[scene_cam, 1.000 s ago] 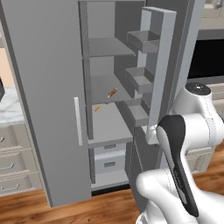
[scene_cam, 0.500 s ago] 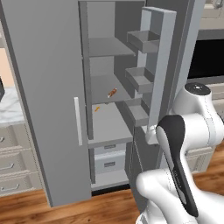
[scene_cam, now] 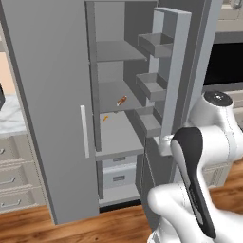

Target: Store the kebab skewer in the freezer for long-term storage. Close the freezer door after placing the cooked food.

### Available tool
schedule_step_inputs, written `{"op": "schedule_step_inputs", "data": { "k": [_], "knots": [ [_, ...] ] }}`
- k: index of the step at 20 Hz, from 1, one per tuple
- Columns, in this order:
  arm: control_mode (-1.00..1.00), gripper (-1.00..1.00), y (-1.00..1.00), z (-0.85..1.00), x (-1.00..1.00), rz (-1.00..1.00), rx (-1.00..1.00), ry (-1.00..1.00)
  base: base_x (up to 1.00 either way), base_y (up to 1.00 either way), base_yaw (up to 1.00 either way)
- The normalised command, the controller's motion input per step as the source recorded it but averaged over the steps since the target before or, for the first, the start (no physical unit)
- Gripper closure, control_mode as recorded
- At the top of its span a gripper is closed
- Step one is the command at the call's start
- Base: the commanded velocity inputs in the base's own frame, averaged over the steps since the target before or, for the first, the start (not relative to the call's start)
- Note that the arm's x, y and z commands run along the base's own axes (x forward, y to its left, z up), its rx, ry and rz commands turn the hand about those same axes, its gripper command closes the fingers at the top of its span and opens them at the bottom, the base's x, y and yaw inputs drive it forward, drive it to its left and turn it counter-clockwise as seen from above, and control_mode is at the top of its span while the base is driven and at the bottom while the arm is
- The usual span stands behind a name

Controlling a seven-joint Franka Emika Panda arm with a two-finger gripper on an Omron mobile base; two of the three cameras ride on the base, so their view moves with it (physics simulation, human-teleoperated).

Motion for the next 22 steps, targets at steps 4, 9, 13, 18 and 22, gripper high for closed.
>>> {"op": "schedule_step_inputs", "data": {
  "k": [4, 9, 13, 18, 22],
  "knots": [
    [-1.00, -1.00, -0.65, 0.06, 0.00, 0.13, 0.00, -0.26, 0.00, 0.00, 0.00],
    [-1.00, -1.00, -0.87, 0.07, 0.01, 0.19, 0.04, -0.17, 0.00, 0.00, 0.00],
    [-1.00, -1.00, -0.72, 0.01, 0.10, 0.15, 0.10, -0.07, 0.00, 0.00, 0.00],
    [-1.00, -1.00, -0.64, 0.00, 0.30, 0.07, 0.22, -0.01, 0.00, 0.00, 0.00],
    [-1.00, -1.00, -0.36, 0.00, 0.50, 0.11, 0.04, -0.20, 0.00, 0.00, 0.00]
  ]
}}
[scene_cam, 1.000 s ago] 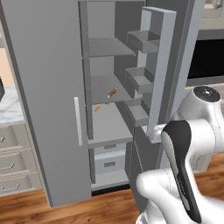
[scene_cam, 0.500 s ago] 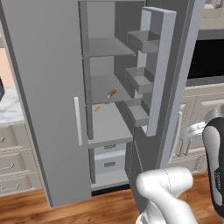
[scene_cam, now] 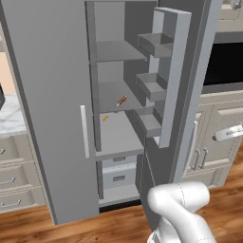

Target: Store the kebab skewer in the freezer for long-term storage. Close the freezer door after placing the cooked food.

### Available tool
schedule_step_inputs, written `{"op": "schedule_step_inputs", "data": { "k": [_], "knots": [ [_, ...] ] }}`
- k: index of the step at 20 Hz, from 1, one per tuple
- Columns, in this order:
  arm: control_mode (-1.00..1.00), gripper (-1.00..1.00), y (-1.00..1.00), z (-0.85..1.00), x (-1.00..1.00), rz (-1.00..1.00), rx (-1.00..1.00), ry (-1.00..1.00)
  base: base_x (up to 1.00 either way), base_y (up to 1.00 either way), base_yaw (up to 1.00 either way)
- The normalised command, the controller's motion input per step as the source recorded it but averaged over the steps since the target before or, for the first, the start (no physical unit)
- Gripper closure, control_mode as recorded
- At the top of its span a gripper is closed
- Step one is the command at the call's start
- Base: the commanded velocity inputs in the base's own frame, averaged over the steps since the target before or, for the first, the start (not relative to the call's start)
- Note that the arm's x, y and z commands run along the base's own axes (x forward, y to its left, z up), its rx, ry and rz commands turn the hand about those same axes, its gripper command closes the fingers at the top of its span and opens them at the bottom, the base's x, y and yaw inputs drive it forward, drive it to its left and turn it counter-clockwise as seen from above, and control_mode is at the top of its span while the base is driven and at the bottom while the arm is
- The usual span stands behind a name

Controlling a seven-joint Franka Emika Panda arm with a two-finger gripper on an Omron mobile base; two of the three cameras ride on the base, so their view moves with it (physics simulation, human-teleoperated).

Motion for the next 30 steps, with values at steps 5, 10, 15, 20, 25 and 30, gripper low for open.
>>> {"op": "schedule_step_inputs", "data": {
  "k": [5, 10, 15, 20, 25, 30],
  "knots": [
    [-1.00, -1.00, -0.57, -0.06, 0.49, 0.22, 0.00, -0.20, 0.00, 0.00, 0.00],
    [-1.00, -1.00, -0.34, 0.00, 0.48, 0.25, 0.01, -0.16, 0.00, 0.00, 0.00],
    [-1.00, -1.00, -0.29, -0.29, 0.24, 0.30, 0.00, -0.27, 0.00, 0.00, 0.00],
    [-1.00, -1.00, -0.08, -0.25, 0.05, 0.16, 0.00, -0.02, 0.00, 0.00, 0.00],
    [-1.00, -1.00, 0.00, -0.19, 0.22, 0.09, 0.00, 0.00, 0.00, 0.00, 0.00],
    [-1.00, -1.00, 0.01, -0.44, 0.33, 0.06, -0.01, 0.00, 0.00, 0.00, 0.00]
  ]
}}
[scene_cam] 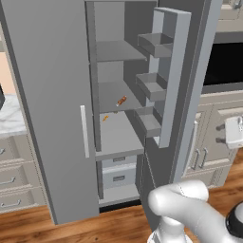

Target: Store the kebab skewer in the freezer for long-term storage. Close the freezer door after placing the cooked food.

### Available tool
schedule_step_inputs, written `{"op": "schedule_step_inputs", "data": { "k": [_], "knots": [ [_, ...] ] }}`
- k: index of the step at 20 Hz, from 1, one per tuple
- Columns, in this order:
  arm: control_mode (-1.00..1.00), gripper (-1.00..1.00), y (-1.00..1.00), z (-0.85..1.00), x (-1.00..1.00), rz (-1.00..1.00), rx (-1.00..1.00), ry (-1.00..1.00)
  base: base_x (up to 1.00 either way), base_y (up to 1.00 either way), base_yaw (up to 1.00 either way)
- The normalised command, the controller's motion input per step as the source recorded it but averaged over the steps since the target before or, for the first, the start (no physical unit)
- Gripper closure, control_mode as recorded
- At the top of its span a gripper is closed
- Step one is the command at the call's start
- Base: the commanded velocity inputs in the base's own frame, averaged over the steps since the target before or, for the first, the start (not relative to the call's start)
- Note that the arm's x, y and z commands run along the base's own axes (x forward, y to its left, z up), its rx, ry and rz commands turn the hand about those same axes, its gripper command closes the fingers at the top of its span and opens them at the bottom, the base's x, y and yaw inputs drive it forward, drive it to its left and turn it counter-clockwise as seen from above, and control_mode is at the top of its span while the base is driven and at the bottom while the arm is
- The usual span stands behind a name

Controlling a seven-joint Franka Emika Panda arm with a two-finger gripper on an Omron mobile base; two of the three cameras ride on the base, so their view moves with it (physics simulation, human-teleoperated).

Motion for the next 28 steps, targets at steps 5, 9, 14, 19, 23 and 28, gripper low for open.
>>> {"op": "schedule_step_inputs", "data": {
  "k": [5, 9, 14, 19, 23, 28],
  "knots": [
    [-1.00, -1.00, 0.00, -0.56, 0.39, 0.02, -0.01, 0.00, 0.00, 0.00, 0.00],
    [-1.00, -1.00, 0.00, -0.43, 0.44, 0.00, 0.00, 0.00, 0.00, 0.00, 0.00],
    [-1.00, -1.00, 0.00, -0.33, 0.38, 0.00, 0.00, -0.01, 0.00, 0.00, 0.00],
    [-1.00, -1.00, 0.03, -0.26, 0.28, 0.01, 0.00, 0.00, 0.00, 0.00, 0.00],
    [-1.00, -1.00, 0.08, -0.18, 0.21, 0.05, 0.00, 0.00, 0.00, 0.00, 0.00],
    [-1.00, -1.00, 0.00, -0.04, 0.33, 0.02, 0.00, 0.00, 0.00, 0.00, 0.00]
  ]
}}
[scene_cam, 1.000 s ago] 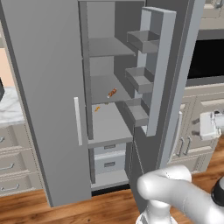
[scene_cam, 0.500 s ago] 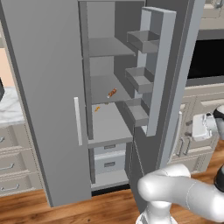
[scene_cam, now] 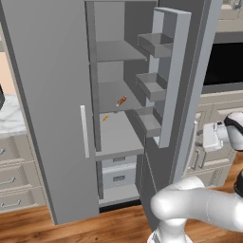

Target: Store the kebab skewer in the freezer for long-term storage. Close the freezer door after placing the cooked food.

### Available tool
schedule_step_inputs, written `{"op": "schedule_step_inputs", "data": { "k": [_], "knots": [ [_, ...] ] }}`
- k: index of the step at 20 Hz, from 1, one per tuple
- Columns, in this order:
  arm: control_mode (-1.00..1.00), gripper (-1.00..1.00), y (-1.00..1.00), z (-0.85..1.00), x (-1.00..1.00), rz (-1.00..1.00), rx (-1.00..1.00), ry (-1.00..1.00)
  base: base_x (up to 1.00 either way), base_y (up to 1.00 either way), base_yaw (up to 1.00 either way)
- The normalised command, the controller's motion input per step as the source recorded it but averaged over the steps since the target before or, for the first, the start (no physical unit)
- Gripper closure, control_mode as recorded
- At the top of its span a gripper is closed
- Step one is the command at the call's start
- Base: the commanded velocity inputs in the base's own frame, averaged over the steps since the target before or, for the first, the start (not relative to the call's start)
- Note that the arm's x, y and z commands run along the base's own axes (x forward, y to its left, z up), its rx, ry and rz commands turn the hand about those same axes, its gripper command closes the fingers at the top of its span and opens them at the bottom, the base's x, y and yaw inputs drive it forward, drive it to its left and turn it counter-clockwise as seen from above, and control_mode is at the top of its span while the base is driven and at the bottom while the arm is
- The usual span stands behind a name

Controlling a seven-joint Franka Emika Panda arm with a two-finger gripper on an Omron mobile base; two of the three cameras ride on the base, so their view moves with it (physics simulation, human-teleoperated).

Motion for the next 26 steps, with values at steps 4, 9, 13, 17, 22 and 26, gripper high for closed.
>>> {"op": "schedule_step_inputs", "data": {
  "k": [4, 9, 13, 17, 22, 26],
  "knots": [
    [-1.00, -1.00, 0.00, -0.07, 0.35, 0.02, 0.00, 0.00, 0.00, 0.00, 0.00],
    [-1.00, -1.00, 0.02, -0.14, 0.24, 0.04, 0.00, 0.00, 0.00, 0.00, 0.00],
    [-1.00, -1.00, 0.11, -0.20, 0.13, 0.07, 0.00, 0.02, 0.00, 0.00, 0.00],
    [-1.00, -1.00, 0.52, -0.31, 0.00, 0.12, 0.00, 0.08, 0.00, 0.00, 0.00],
    [-1.00, -1.00, 0.70, -0.20, 0.00, 0.03, 0.00, 0.12, 0.00, 0.00, 0.00],
    [-1.00, -1.00, 0.84, -0.06, 0.00, 0.00, 0.00, 0.08, 0.00, 0.00, 0.00]
  ]
}}
